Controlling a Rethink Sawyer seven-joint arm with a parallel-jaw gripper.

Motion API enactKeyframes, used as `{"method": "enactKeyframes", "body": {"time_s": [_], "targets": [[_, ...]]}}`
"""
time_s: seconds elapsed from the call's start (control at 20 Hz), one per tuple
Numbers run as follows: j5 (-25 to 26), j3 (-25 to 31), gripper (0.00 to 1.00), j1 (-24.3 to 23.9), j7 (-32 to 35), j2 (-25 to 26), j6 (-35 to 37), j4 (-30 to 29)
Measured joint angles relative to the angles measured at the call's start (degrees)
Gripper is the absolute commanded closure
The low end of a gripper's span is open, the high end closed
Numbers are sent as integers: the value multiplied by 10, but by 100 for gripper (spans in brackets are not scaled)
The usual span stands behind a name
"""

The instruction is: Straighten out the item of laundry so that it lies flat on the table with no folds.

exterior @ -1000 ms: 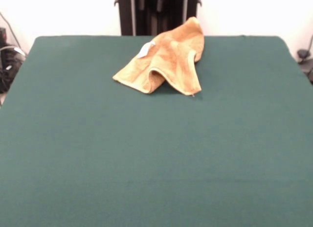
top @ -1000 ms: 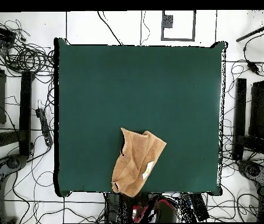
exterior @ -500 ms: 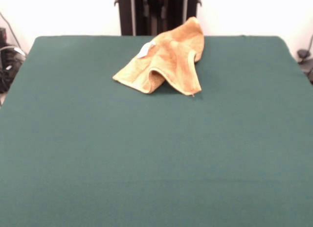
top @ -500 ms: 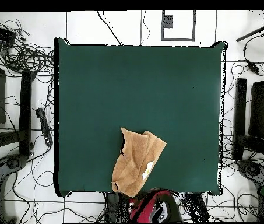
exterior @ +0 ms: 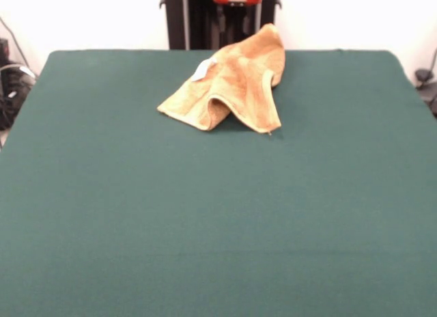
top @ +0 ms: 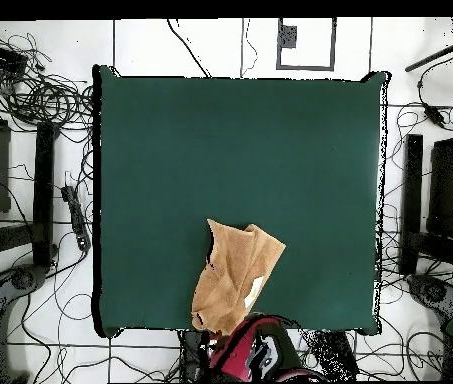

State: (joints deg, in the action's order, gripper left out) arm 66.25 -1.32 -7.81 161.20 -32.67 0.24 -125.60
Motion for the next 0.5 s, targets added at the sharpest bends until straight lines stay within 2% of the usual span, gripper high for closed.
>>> {"method": "enactKeyframes", "body": {"time_s": [0.5], "targets": [[-14, 14, 0, 9, 0, 1, 11, 10]]}}
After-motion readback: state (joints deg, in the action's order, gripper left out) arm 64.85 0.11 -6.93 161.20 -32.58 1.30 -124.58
